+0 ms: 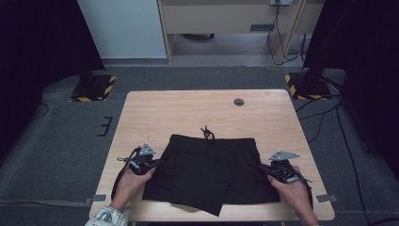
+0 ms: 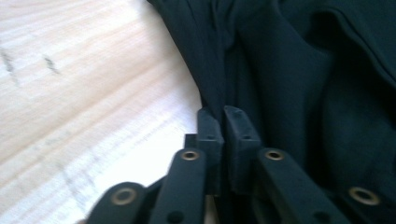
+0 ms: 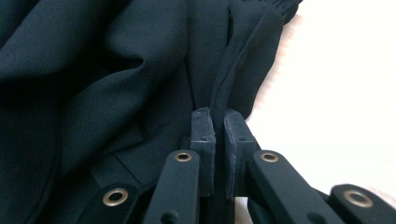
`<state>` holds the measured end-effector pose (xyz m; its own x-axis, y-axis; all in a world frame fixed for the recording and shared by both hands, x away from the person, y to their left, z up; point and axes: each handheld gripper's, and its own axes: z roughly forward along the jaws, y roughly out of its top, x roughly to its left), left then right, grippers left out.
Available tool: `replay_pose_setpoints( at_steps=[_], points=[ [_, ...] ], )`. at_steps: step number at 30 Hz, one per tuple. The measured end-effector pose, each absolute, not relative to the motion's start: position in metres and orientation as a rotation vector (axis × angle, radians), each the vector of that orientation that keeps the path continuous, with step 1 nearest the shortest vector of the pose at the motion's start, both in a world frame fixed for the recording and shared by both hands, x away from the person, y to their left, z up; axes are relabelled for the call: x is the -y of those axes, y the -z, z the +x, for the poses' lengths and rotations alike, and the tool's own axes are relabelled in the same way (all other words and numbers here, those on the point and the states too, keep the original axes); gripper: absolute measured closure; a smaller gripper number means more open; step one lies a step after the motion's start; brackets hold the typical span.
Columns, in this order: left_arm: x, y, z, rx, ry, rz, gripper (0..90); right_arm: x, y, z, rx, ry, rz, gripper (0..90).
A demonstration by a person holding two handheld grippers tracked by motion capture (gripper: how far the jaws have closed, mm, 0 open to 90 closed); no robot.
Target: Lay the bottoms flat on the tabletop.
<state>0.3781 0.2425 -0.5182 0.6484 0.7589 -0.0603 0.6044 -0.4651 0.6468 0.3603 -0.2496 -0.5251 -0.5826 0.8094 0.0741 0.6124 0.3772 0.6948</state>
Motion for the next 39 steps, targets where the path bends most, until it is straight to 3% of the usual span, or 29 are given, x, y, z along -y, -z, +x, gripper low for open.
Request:
replay_pose_setpoints(
  at_steps=[2,3,4,5,7,9,12,18,28,32,35,37,39],
  points=[
    [-0.241,0.516,0.373,-1.023,-0.311,2.263,87.7,0.251,0.524,0.358,-2.356,-1.002,1.251,77.6],
    [-0.240,0.514,0.370,-1.016,-0.316,2.274,88.0,0.251,0.524,0.360,-2.324,-1.009,1.245,66.8],
    [-0.240,0.514,0.370,-1.016,-0.316,2.274,88.1,0.251,0.524,0.360,-2.324,-1.009,1.245,66.8],
    [-0.241,0.513,0.369,-1.020,-0.327,2.275,88.1,0.252,0.522,0.364,-2.285,-1.024,1.266,58.8],
    [-0.242,0.512,0.370,-1.019,-0.336,2.259,88.0,0.252,0.521,0.369,-2.264,-1.045,1.265,56.3],
    [-0.244,0.512,0.372,-1.041,-0.384,2.192,81.1,0.250,0.518,0.379,-2.214,-1.083,1.287,49.2],
    [-0.244,0.511,0.379,-1.073,-0.415,2.111,61.3,0.245,0.521,0.395,-2.201,-1.052,1.306,45.5],
    [-0.231,0.515,0.396,-1.076,-0.462,2.123,51.7,0.242,0.532,0.406,-2.225,-1.025,1.333,51.8],
    [-0.233,0.527,0.409,-1.088,-0.436,2.146,51.9,0.234,0.536,0.405,-2.189,-1.020,1.278,47.5],
    [-0.231,0.526,0.409,-1.068,-0.426,2.159,59.4,0.236,0.536,0.407,-2.197,-1.032,1.281,46.0],
    [-0.228,0.526,0.412,-1.056,-0.432,2.160,58.9,0.237,0.536,0.413,-2.192,-1.035,1.297,42.1],
    [-0.226,0.527,0.416,-1.063,-0.420,2.146,59.2,0.236,0.537,0.416,-2.203,-1.030,1.275,45.1],
    [-0.224,0.526,0.416,-1.053,-0.394,2.154,66.9,0.235,0.536,0.416,-2.218,-1.045,1.258,62.7]
  ],
)
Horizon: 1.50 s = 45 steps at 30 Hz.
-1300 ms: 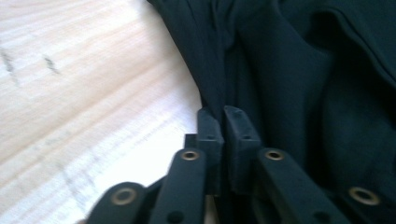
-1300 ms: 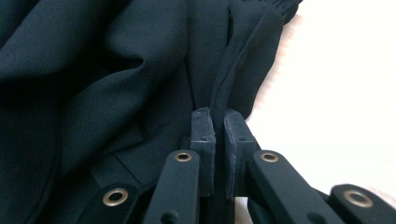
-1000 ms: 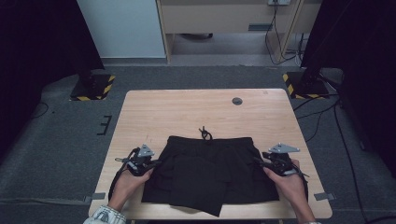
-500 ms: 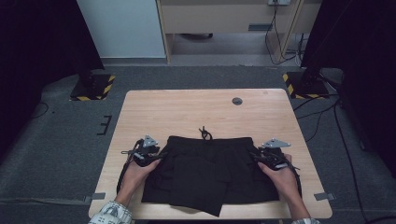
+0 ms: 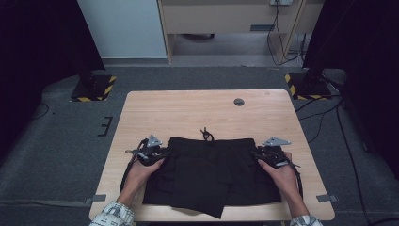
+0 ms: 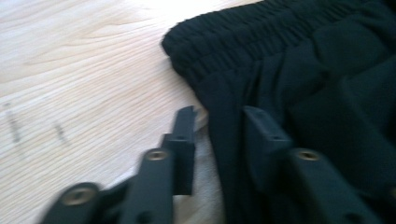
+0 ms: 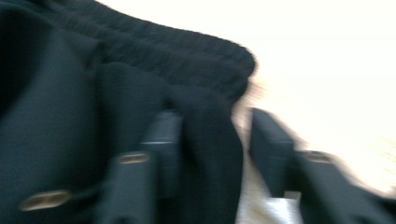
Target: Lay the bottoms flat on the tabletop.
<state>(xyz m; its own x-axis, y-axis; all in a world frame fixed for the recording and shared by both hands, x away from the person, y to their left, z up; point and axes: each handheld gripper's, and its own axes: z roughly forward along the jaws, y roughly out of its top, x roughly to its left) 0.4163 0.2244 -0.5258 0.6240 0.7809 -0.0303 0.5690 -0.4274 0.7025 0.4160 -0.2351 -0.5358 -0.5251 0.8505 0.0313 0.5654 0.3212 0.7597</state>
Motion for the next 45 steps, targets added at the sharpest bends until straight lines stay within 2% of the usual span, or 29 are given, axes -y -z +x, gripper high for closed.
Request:
replay_pose_setpoints(
  at_steps=[3,6,15,30,45],
  points=[
    [-0.222,0.525,0.416,-1.034,-0.372,2.168,86.0,0.231,0.533,0.413,-2.246,-1.035,1.245,80.7],
    [-0.222,0.517,0.412,-1.020,-0.394,2.161,88.4,0.233,0.527,0.411,-2.233,-1.075,1.241,87.7],
    [-0.225,0.477,0.401,-0.955,-0.496,2.075,88.5,0.233,0.490,0.401,-2.183,-1.180,1.135,88.7],
    [-0.228,0.399,0.407,-0.896,-0.639,1.968,88.5,0.236,0.413,0.414,-2.049,-1.276,1.074,88.9],
    [-0.225,0.369,0.416,-0.882,-0.677,1.938,88.5,0.238,0.373,0.424,-2.005,-1.302,1.053,89.0]
  ],
)
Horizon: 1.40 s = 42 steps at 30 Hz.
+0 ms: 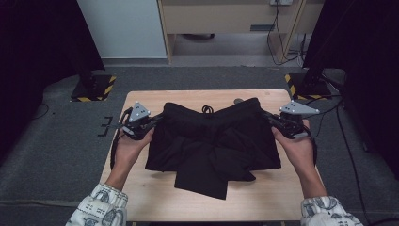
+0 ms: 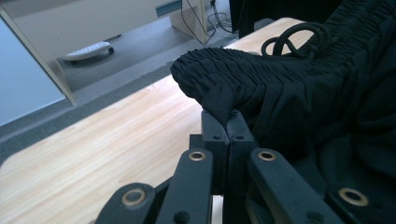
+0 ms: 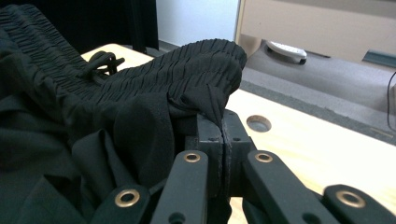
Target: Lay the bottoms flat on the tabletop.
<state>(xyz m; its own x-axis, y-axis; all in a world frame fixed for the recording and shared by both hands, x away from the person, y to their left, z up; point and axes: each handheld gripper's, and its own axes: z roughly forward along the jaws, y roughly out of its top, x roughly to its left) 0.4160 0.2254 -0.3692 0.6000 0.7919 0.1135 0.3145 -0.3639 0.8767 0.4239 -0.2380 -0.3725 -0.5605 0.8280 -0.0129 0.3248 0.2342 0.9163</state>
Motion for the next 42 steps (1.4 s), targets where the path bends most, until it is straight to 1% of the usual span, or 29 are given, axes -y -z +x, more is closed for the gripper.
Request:
replay_pose_setpoints(
  at_steps=[3,4,6,11,22,28,31,33,37,42],
  points=[
    [-0.225,0.357,0.417,-0.873,-0.692,1.925,88.5,0.240,0.354,0.425,-1.978,-1.321,1.045,89.0],
    [-0.225,0.352,0.417,-0.867,-0.699,1.922,88.5,0.240,0.354,0.425,-1.978,-1.321,1.045,89.0],
    [-0.224,0.338,0.418,-0.853,-0.715,1.912,88.5,0.243,0.338,0.425,-1.954,-1.338,1.034,89.0],
    [-0.222,0.323,0.423,-0.853,-0.722,1.895,88.5,0.246,0.318,0.423,-1.912,-1.414,1.037,89.0],
    [-0.219,0.315,0.431,-0.857,-0.724,1.898,88.5,0.250,0.321,0.430,-1.921,-1.388,1.060,89.0],
    [-0.221,0.314,0.440,-0.887,-0.704,1.907,88.4,0.248,0.325,0.437,-1.929,-1.392,1.080,88.9],
    [-0.223,0.311,0.442,-0.893,-0.706,1.896,88.4,0.246,0.322,0.440,-1.931,-1.397,1.075,88.9],
    [-0.225,0.305,0.443,-0.893,-0.720,1.887,88.4,0.245,0.313,0.443,-1.932,-1.403,1.057,88.9],
    [-0.227,0.299,0.448,-0.910,-0.708,1.885,88.4,0.241,0.301,0.449,-1.921,-1.415,1.051,88.9],
    [-0.230,0.305,0.456,-0.934,-0.688,1.906,88.4,0.237,0.308,0.457,-1.953,-1.384,1.061,88.9]
  ],
)
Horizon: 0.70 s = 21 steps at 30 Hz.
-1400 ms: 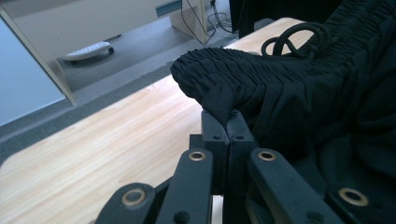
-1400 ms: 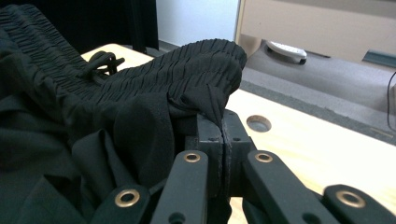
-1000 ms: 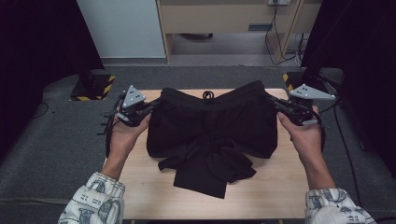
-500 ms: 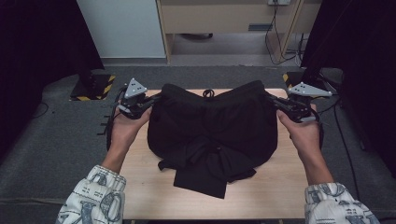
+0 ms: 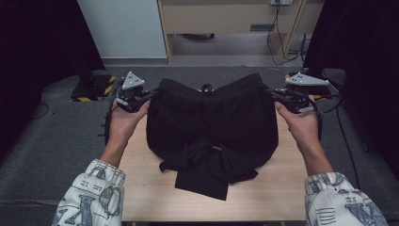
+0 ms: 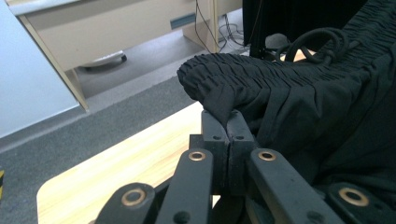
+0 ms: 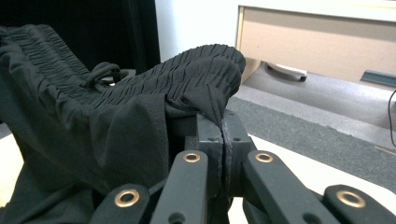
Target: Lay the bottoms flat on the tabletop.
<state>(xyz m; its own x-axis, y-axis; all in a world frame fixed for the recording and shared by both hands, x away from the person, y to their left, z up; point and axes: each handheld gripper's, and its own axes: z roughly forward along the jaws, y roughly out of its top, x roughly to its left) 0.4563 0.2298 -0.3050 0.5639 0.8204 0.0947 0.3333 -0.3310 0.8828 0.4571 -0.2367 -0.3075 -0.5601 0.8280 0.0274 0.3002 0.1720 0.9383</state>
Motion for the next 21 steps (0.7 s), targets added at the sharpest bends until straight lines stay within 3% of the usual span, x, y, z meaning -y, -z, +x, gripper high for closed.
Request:
replay_pose_setpoints(
  at_steps=[12,21],
  points=[
    [-0.228,0.325,0.491,-0.978,-0.647,1.952,88.4,0.236,0.338,0.490,-1.996,-1.365,1.144,88.9],
    [-0.226,0.336,0.540,-1.027,-0.606,1.975,88.4,0.235,0.360,0.548,-2.011,-1.381,1.281,88.9]
  ],
)
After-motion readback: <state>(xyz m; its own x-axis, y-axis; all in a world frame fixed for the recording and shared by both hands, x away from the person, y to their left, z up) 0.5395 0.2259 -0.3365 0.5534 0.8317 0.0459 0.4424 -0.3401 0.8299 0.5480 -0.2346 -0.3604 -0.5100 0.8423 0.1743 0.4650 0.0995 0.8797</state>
